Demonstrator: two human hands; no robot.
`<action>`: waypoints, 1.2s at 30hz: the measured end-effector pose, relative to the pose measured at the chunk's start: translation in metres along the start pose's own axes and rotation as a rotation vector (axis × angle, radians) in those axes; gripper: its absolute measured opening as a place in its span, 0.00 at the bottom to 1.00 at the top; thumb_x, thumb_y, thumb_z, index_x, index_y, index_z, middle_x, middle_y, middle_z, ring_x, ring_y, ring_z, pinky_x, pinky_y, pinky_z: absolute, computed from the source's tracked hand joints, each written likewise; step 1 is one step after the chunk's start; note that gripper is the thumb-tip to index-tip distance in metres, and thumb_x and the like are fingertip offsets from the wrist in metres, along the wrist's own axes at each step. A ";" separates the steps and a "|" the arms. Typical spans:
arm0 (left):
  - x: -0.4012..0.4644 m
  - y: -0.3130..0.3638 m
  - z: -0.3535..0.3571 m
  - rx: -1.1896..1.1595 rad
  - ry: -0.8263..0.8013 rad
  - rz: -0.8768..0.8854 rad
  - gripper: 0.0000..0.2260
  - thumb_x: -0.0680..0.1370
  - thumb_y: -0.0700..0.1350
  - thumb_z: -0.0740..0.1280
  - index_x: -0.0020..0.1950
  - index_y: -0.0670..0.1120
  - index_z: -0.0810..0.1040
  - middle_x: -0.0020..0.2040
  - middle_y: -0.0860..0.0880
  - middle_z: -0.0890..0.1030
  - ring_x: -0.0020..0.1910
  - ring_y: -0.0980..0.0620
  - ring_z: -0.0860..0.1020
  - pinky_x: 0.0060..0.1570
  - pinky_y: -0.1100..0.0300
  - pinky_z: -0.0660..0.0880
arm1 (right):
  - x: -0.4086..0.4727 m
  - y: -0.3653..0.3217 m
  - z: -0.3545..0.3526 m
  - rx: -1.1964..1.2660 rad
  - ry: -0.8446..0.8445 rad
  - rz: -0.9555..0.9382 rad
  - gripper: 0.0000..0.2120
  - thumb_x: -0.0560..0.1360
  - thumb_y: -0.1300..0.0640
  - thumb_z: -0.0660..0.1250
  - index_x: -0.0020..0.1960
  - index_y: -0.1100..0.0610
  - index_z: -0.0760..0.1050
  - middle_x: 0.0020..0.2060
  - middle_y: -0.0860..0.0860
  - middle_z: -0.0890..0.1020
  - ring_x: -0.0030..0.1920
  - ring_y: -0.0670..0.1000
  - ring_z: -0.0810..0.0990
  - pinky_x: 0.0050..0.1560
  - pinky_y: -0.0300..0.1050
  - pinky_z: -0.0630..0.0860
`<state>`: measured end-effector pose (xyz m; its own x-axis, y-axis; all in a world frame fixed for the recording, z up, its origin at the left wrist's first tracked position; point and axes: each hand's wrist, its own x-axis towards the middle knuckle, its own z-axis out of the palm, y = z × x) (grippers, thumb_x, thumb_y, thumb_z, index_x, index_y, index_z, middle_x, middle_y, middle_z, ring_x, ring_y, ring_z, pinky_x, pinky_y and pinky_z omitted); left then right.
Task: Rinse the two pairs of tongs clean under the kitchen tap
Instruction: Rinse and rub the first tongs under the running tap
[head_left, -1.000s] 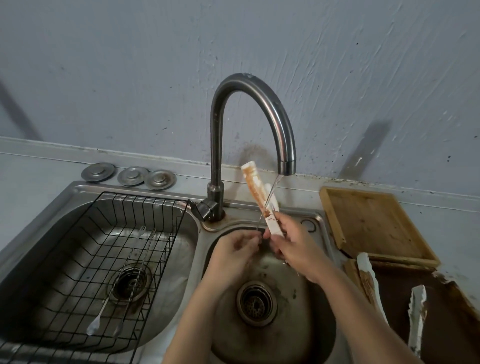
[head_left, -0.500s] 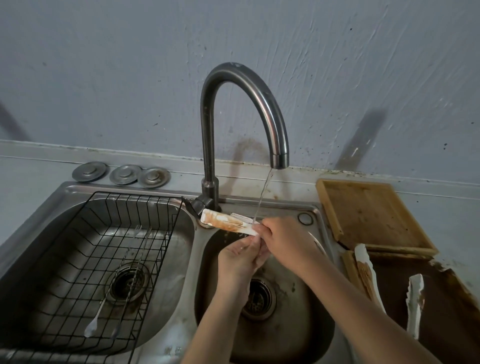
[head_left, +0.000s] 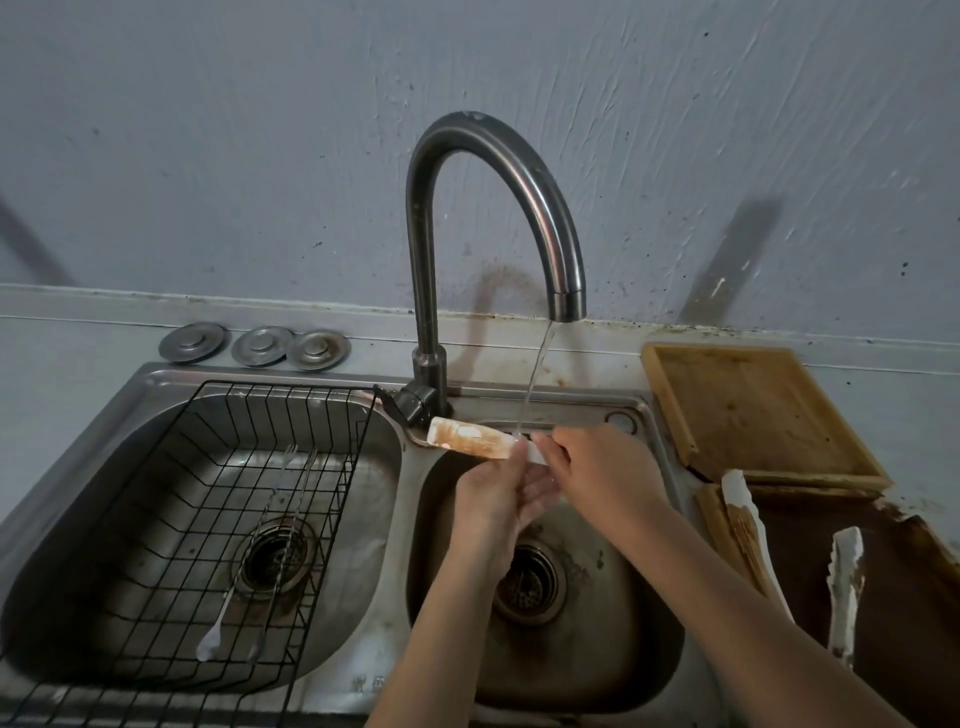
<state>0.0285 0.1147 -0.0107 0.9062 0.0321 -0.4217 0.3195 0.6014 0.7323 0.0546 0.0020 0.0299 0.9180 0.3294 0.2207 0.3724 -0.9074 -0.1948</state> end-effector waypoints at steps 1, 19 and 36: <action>-0.002 -0.003 0.002 0.034 -0.042 -0.021 0.15 0.70 0.52 0.70 0.44 0.40 0.83 0.44 0.39 0.86 0.45 0.44 0.84 0.41 0.58 0.81 | -0.003 0.003 -0.001 -0.051 -0.001 0.001 0.20 0.79 0.44 0.51 0.37 0.51 0.74 0.24 0.44 0.67 0.24 0.45 0.68 0.24 0.40 0.61; 0.000 0.003 -0.009 -0.062 0.044 -0.216 0.30 0.77 0.62 0.54 0.48 0.34 0.76 0.34 0.39 0.85 0.34 0.45 0.85 0.29 0.57 0.80 | -0.034 0.026 -0.018 -0.162 0.016 0.047 0.20 0.79 0.43 0.51 0.37 0.52 0.72 0.24 0.45 0.66 0.26 0.47 0.68 0.27 0.42 0.63; -0.001 0.008 -0.005 0.108 0.019 -0.160 0.19 0.76 0.53 0.64 0.47 0.36 0.78 0.33 0.43 0.85 0.34 0.49 0.85 0.30 0.60 0.80 | -0.036 0.046 -0.035 -0.155 -0.029 0.054 0.18 0.78 0.41 0.51 0.35 0.49 0.69 0.25 0.45 0.70 0.26 0.46 0.69 0.28 0.40 0.61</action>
<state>0.0291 0.1229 -0.0073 0.8364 -0.0413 -0.5466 0.4877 0.5112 0.7077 0.0336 -0.0604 0.0462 0.9404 0.2845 0.1861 0.2991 -0.9526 -0.0552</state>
